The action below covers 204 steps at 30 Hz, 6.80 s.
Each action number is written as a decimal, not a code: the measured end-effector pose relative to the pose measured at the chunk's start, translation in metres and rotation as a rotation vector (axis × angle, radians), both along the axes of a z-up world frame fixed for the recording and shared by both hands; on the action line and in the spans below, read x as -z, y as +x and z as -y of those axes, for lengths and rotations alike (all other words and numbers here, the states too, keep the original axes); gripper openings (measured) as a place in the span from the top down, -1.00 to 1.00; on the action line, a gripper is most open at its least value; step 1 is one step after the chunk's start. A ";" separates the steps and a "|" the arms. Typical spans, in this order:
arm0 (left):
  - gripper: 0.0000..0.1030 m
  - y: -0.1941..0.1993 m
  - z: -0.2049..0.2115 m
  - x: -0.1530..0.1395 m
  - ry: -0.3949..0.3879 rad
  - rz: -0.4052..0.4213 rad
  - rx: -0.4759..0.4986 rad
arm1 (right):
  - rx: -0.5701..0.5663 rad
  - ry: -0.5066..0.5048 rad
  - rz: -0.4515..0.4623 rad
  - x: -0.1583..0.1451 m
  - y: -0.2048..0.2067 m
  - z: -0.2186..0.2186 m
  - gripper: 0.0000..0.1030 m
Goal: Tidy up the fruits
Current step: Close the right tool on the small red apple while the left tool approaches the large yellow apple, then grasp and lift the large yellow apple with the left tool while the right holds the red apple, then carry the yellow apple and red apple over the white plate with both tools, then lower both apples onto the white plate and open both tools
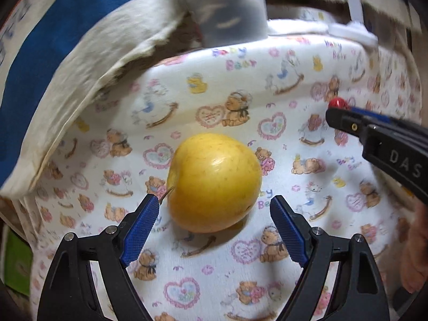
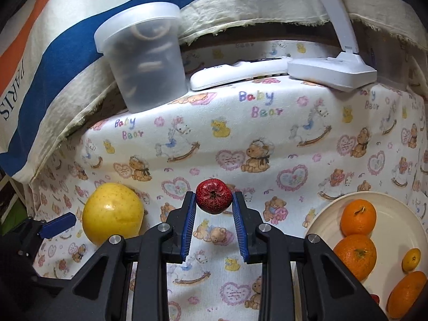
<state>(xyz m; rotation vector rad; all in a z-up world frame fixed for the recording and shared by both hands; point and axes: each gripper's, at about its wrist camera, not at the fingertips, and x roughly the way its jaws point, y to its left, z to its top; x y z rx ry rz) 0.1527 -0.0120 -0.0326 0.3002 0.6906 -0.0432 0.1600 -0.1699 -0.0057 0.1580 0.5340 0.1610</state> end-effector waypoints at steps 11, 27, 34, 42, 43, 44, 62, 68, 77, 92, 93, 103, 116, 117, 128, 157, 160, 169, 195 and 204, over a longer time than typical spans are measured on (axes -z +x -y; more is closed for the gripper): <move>-0.58 0.030 0.013 0.011 0.060 0.007 -0.050 | 0.042 0.017 0.015 -0.001 0.004 0.001 0.43; -0.44 0.046 -0.010 0.019 -0.013 0.005 -0.079 | 0.047 0.005 0.031 0.002 0.004 -0.002 0.43; -0.39 0.017 -0.027 -0.024 -0.159 0.106 -0.045 | 0.067 0.049 0.075 -0.023 -0.005 0.008 0.43; 0.12 -0.012 -0.008 -0.053 -0.221 -0.057 -0.018 | 0.033 0.101 0.085 -0.058 -0.027 0.023 0.43; 0.94 -0.020 -0.004 -0.054 -0.228 -0.056 -0.025 | 0.031 0.100 0.080 -0.059 -0.030 0.026 0.43; 0.78 -0.024 -0.001 -0.056 -0.227 -0.071 -0.025 | 0.034 0.084 0.072 -0.058 -0.034 0.028 0.43; -0.36 -0.098 0.007 -0.045 -0.280 -0.137 0.106 | -0.065 -0.041 0.033 -0.033 -0.124 0.058 0.44; -0.85 -0.097 0.024 -0.040 -0.269 -0.157 0.142 | -0.047 -0.001 0.086 -0.032 -0.142 0.079 0.44; -0.87 -0.066 0.031 -0.005 -0.289 -0.275 0.070 | -0.029 0.055 0.055 -0.026 -0.130 0.103 0.44; -0.71 -0.053 0.052 0.010 -0.226 -0.298 0.047 | -0.011 0.063 0.071 -0.033 -0.136 0.111 0.43; -0.70 -0.052 0.051 0.010 -0.235 -0.297 0.039 | -0.007 0.064 0.074 -0.034 -0.136 0.112 0.43; -0.69 -0.074 0.085 -0.008 -0.201 -0.250 0.049 | 0.074 0.088 0.099 -0.044 -0.135 0.139 0.43; -0.69 -0.070 0.168 -0.058 -0.255 -0.175 0.251 | 0.195 0.120 0.108 -0.054 -0.131 0.188 0.43; -0.69 -0.065 0.177 -0.058 -0.266 -0.180 0.267 | 0.201 0.137 0.097 -0.054 -0.128 0.195 0.44; -0.69 -0.023 0.262 -0.043 -0.239 -0.167 0.401 | 0.313 0.252 -0.003 -0.036 -0.112 0.242 0.43; -0.71 -0.008 0.288 0.000 -0.217 -0.256 0.389 | 0.321 0.316 -0.085 -0.021 -0.100 0.250 0.43; -0.72 -0.009 0.287 -0.002 -0.210 -0.258 0.386 | 0.323 0.320 -0.076 -0.022 -0.102 0.251 0.43; -0.88 -0.018 0.271 -0.039 -0.249 -0.138 0.399 | 0.333 0.383 -0.050 -0.025 -0.110 0.265 0.43; -0.96 -0.111 0.095 -0.039 -0.275 0.196 0.213 | 0.022 0.085 -0.163 -0.001 -0.095 0.124 0.44; -0.96 -0.109 0.082 -0.028 -0.333 0.215 0.183 | 0.010 0.029 -0.186 0.014 -0.087 0.109 0.44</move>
